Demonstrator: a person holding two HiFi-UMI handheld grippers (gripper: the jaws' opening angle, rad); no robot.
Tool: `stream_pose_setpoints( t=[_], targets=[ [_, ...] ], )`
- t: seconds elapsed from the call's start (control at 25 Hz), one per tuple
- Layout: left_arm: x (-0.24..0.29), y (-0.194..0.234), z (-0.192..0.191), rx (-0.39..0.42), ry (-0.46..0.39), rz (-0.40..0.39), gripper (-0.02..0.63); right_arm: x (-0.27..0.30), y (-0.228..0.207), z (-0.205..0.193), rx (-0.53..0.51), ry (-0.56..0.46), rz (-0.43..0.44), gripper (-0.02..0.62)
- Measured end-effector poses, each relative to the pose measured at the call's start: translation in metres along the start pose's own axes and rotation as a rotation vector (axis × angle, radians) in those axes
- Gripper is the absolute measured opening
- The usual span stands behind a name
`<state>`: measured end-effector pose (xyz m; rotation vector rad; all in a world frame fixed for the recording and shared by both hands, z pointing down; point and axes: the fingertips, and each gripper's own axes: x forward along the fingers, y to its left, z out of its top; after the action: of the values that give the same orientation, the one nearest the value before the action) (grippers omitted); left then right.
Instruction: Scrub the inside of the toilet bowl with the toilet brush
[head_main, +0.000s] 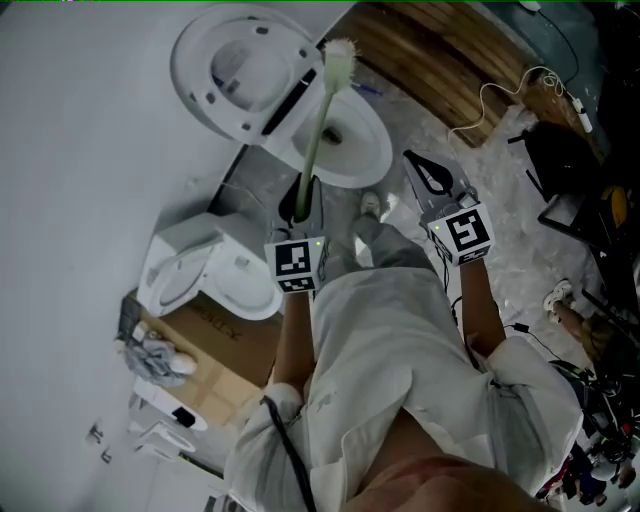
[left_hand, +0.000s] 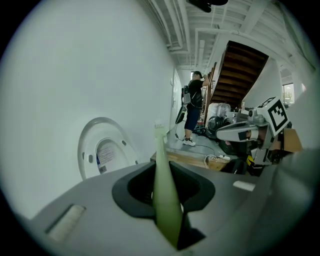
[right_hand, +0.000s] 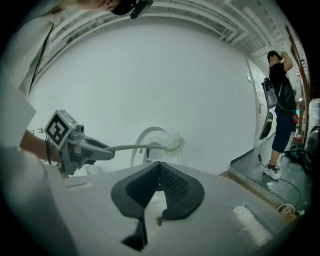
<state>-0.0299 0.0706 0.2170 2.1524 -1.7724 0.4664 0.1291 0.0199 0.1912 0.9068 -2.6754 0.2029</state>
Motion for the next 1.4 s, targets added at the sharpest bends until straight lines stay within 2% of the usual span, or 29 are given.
stream_pose_setpoints(
  t=[0.32, 0.64, 1.04, 1.4],
  targets=[
    [0.037, 0.002, -0.026, -0.028, 0.068, 0.027, 0.101, 0.028, -0.022, -0.038, 0.065, 0.063, 0.039, 0.003],
    [0.065, 0.011, -0.087, -0.084, 0.171, 0.039, 0.101, 0.047, -0.022, -0.088, 0.119, 0.132, 0.048, 0.005],
    [0.100, 0.020, -0.152, -0.154, 0.236, 0.055, 0.101, 0.066, -0.032, -0.145, 0.150, 0.202, 0.033, 0.003],
    [0.129, 0.027, -0.224, -0.233, 0.331, 0.046, 0.101, 0.089, -0.024, -0.205, 0.196, 0.277, 0.021, 0.004]
  ],
)
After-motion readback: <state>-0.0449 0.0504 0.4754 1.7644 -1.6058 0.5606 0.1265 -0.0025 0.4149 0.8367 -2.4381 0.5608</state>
